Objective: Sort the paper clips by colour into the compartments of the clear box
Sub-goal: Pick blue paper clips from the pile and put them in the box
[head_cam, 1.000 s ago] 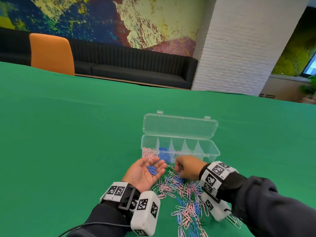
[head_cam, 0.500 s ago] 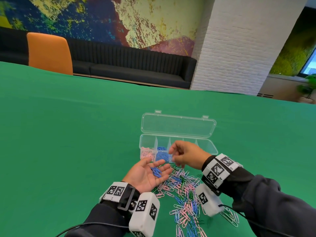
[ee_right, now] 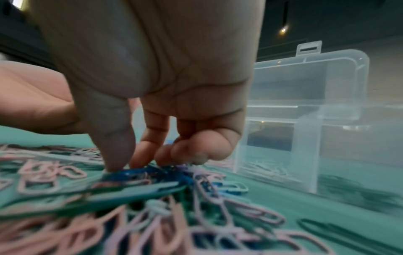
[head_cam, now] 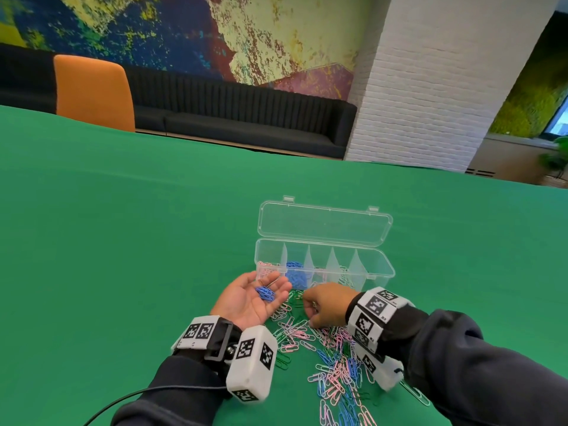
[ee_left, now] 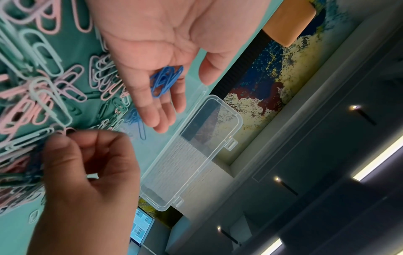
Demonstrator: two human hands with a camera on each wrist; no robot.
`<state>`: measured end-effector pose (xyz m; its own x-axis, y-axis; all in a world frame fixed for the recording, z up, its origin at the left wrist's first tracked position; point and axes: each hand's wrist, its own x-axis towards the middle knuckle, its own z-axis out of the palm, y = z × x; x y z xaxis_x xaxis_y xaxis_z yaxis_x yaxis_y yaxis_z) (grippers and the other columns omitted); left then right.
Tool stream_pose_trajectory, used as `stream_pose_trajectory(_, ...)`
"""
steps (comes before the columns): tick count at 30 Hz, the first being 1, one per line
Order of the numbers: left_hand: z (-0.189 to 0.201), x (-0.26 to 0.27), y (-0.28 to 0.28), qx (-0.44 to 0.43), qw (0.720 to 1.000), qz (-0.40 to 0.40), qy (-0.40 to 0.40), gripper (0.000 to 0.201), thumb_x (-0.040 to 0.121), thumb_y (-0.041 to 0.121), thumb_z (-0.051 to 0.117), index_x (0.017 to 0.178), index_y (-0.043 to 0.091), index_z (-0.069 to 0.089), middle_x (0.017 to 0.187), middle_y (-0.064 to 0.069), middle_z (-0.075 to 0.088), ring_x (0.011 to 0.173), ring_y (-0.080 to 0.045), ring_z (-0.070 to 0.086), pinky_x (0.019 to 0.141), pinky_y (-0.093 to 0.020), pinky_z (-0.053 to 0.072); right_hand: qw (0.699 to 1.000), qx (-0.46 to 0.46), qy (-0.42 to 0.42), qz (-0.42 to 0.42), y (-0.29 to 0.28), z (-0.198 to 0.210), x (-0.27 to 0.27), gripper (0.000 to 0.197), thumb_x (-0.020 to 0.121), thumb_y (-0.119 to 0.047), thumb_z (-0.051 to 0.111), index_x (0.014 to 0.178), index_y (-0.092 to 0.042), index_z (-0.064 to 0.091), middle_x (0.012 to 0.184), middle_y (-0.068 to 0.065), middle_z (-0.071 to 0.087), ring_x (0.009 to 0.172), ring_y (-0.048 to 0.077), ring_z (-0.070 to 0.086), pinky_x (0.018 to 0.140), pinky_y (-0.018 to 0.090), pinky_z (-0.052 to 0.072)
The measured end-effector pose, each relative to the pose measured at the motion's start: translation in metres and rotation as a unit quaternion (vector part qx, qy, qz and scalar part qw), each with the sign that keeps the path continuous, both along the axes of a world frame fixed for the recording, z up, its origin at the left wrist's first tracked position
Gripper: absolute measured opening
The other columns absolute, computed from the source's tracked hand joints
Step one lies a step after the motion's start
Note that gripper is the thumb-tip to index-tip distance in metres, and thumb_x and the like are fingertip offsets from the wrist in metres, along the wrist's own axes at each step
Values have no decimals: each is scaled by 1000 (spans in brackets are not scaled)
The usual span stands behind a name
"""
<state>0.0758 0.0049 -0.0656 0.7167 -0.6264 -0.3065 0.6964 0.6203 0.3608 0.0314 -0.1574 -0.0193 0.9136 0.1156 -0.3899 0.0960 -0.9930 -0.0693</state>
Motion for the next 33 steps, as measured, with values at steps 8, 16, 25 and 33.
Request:
stream_pose_trajectory(8, 1, -1, 0, 6, 1000, 3, -10, 43, 100, 27, 30, 95, -6, 56, 83, -24, 66, 68, -33, 69, 58, -38, 58, 999, -11, -16, -43, -16, 15, 2, 19, 87, -3, 51, 100, -13, 61, 83, -6, 54, 83, 15, 52, 72, 23, 42)
stream_pose_trajectory(16, 0, -2, -2, 14, 1000, 3, -13, 42, 100, 26, 30, 94, -6, 57, 82, -24, 66, 68, -33, 70, 56, -38, 58, 999, -20, 14, -29, -11, 2, -1, 26, 83, -11, 64, 70, -23, 45, 75, -8, 50, 83, 15, 50, 75, 24, 41)
stream_pose_trajectory(25, -2, -2, -4, 13, 1000, -3, -15, 41, 100, 26, 31, 94, -6, 57, 85, -24, 65, 69, -34, 70, 58, -38, 58, 1000, -18, -6, -10, -14, 5, -9, 22, 88, -9, 50, 69, -20, 47, 82, 0, 54, 80, 15, 49, 69, 23, 39)
stream_pose_trajectory(33, -2, -4, -6, 24, 999, -17, -18, 43, 100, 27, 30, 93, -4, 58, 84, -23, 67, 70, -33, 70, 57, -38, 58, 999, -28, 7, -25, -16, -1, -9, 27, 87, -10, 52, 64, -21, 43, 86, 3, 56, 81, 17, 50, 72, 26, 43)
